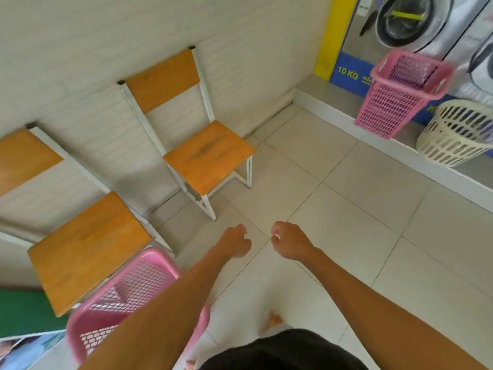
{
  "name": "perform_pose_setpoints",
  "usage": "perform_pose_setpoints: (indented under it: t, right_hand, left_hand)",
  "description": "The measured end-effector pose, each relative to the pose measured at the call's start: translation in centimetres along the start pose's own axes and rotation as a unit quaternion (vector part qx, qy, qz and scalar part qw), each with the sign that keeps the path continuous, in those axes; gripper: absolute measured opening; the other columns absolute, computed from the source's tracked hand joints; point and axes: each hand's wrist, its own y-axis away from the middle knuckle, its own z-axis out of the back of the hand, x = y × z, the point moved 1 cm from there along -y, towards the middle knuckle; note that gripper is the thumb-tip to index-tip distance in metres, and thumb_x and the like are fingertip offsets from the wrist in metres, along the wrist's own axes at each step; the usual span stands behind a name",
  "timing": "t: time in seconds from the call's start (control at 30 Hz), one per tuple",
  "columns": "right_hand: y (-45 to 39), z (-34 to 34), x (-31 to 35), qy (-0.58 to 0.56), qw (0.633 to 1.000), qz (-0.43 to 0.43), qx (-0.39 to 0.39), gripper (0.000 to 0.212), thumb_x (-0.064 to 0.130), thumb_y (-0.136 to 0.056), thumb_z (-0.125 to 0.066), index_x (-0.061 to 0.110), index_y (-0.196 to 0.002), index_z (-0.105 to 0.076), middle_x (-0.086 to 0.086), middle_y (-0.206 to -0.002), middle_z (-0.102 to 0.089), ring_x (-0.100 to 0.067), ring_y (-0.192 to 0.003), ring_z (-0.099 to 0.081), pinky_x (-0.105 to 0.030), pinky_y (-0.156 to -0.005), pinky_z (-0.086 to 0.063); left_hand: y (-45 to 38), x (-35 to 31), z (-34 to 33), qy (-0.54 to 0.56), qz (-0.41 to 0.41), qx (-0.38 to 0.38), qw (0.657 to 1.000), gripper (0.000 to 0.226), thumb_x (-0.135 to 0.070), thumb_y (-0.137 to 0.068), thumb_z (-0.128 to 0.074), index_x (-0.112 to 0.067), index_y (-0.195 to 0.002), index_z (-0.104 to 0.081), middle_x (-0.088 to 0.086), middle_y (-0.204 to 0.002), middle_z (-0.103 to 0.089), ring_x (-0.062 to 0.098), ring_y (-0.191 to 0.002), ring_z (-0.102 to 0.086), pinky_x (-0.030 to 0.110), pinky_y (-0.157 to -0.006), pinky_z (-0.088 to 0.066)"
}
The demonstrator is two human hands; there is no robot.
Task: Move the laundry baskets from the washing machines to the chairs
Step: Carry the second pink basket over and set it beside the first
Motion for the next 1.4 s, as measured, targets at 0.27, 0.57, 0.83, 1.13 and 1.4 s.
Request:
perform_pose_setpoints:
  t: [0.27, 0.57, 0.83, 1.13, 1.4]
  right_hand:
    - [-3.6, 10.8, -9.4, -0.039, 0.996, -0.048, -0.067, 0.033, 0.022, -0.097, -0.049, 0.010, -0.125, -0.059, -0.008, -0.128, -0.063, -0.026, -0.117, -0.057, -0.037, -0.094, -0.050]
    - [-13.4, 20.7, -16.0, -0.077, 0.988, -0.091, -0.093, 0.032, 0.024, -0.094, -0.050, 0.013, -0.122, -0.061, -0.008, -0.125, -0.063, -0.025, -0.111, -0.059, -0.033, -0.088, -0.050]
    - [-22.1, 31.5, -22.4, -0.096, 0.978, -0.141, -0.120, 0.033, 0.022, -0.096, -0.048, 0.010, -0.125, -0.061, -0.007, -0.127, -0.063, -0.026, -0.113, -0.060, -0.032, -0.092, -0.050]
    - [-30.5, 41.4, -30.7, -0.134, 0.959, -0.209, -0.134, 0.031, 0.022, -0.098, -0.047, 0.014, -0.125, -0.060, -0.006, -0.131, -0.062, -0.025, -0.116, -0.061, -0.033, -0.102, -0.047]
    - [-39.9, 51.5, -41.5, -0.144, 0.950, -0.233, -0.152, 0.035, 0.020, -0.098, -0.047, 0.010, -0.130, -0.057, -0.008, -0.140, -0.056, -0.027, -0.127, -0.053, -0.032, -0.106, -0.043]
  left_hand:
    - [-8.4, -13.8, 1.6, -0.016, -0.070, -0.008, 0.997, 0.056, -0.025, -0.092, -0.045, -0.017, -0.146, -0.030, 0.013, -0.133, -0.051, 0.029, -0.118, -0.052, 0.031, -0.084, -0.040]
    - [-20.4, -24.2, 5.1, -0.063, -0.089, 0.045, 0.993, 0.056, -0.032, -0.087, -0.047, -0.019, -0.140, -0.036, 0.010, -0.126, -0.056, 0.027, -0.113, -0.055, 0.037, -0.092, -0.047]
    - [-33.3, -37.5, 10.6, -0.082, -0.131, 0.071, 0.985, 0.047, -0.030, -0.090, -0.050, -0.017, -0.135, -0.047, 0.007, -0.133, -0.056, 0.025, -0.124, -0.052, 0.036, -0.104, -0.043]
    - [-43.8, -51.3, 14.2, -0.107, -0.186, 0.085, 0.973, 0.044, -0.028, -0.090, -0.053, -0.017, -0.133, -0.051, 0.008, -0.132, -0.055, 0.024, -0.120, -0.052, 0.033, -0.097, -0.044]
    - [-55.0, -63.4, 15.1, -0.125, -0.172, 0.103, 0.972, 0.046, -0.027, -0.089, -0.054, -0.018, -0.134, -0.050, 0.009, -0.139, -0.049, 0.024, -0.124, -0.051, 0.032, -0.096, -0.045]
